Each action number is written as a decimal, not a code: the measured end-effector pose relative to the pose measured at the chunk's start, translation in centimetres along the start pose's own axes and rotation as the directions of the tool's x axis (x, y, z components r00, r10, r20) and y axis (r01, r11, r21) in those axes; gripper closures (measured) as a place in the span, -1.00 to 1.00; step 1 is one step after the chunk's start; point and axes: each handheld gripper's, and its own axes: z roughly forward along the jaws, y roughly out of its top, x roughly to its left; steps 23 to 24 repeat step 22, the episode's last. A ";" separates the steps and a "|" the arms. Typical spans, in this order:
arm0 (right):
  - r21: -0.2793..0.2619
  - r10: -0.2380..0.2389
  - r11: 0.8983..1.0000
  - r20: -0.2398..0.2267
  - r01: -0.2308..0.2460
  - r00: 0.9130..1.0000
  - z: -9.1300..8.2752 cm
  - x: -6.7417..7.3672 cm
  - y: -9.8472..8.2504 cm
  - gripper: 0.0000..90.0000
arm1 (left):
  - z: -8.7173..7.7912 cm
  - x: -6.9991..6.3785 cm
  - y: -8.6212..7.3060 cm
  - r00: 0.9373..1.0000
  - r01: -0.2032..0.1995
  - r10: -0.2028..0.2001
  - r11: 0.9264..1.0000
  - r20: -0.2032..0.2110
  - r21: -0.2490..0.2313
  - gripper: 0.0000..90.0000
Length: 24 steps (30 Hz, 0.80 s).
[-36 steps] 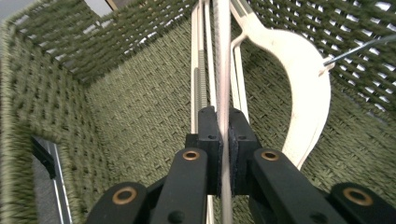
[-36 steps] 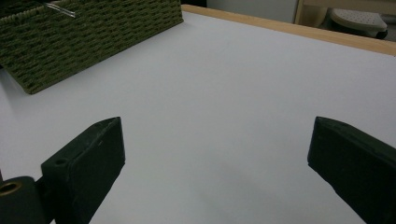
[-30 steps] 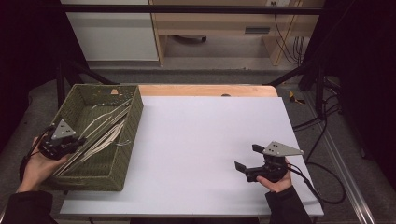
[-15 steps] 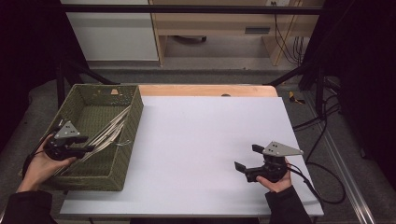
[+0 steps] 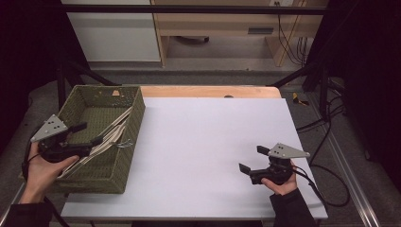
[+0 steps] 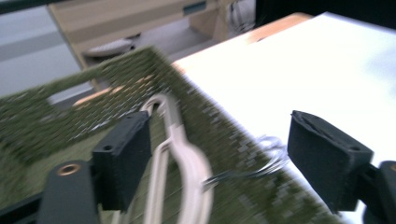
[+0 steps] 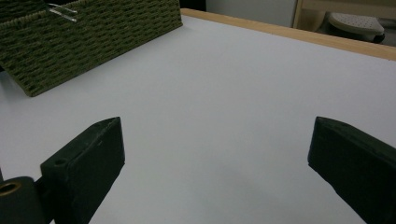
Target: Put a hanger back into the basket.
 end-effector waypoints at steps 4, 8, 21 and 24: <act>-0.010 0.003 1.000 0.003 -0.003 1.000 -0.2 -0.1 0.0 -0.91 | 0.4 -2.6 0.5 1.000 0.000 0.001 0.999 0.028 -0.037 -0.71; -0.024 0.002 1.000 0.007 -0.002 1.000 -0.6 -0.2 0.1 -0.91 | 1.2 -4.8 0.5 0.998 0.046 -0.042 0.997 0.056 -0.065 -0.78; -0.081 0.029 0.996 0.033 -0.026 0.999 -1.7 -0.9 0.2 -0.93 | 4.7 -9.0 -1.7 0.993 0.079 -0.072 0.994 0.090 -0.076 -0.82; -0.084 0.033 0.996 0.030 -0.031 0.999 -1.8 -0.9 0.2 -0.93 | 4.9 -9.3 -1.8 0.993 0.077 -0.070 0.995 0.093 -0.071 -0.82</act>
